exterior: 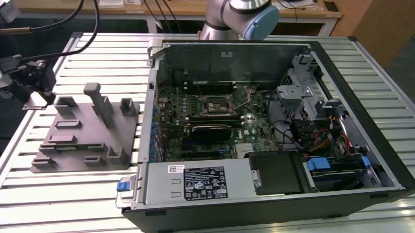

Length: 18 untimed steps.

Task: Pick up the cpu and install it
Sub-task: 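Pick up the cpu and move it towards the insertion slot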

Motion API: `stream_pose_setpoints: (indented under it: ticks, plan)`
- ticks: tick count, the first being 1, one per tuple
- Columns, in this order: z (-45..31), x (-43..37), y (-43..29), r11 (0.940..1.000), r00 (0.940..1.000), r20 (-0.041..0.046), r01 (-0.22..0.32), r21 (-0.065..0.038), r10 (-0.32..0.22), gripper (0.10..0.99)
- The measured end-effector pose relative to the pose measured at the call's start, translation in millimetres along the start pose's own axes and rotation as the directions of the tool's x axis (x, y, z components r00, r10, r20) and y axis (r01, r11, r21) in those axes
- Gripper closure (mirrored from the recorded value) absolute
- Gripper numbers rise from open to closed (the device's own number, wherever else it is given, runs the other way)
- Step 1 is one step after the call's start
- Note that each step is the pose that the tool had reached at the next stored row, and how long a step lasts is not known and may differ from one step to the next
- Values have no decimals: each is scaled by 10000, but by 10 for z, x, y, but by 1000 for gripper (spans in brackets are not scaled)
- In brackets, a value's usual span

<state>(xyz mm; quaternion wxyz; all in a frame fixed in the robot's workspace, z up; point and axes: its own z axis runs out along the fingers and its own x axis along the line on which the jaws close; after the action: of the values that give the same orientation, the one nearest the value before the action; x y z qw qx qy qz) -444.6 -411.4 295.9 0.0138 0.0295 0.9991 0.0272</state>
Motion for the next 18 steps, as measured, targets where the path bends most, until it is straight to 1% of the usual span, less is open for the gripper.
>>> stream_pose_setpoints:
  ticks: [9, 18]
  plan:
    - [-206, -5, 16, 10000, 10000, 11, 1, -2, -1, 545]
    - [-447, -11, 34, 10000, 10000, 18, 1, -2, -1, 545]
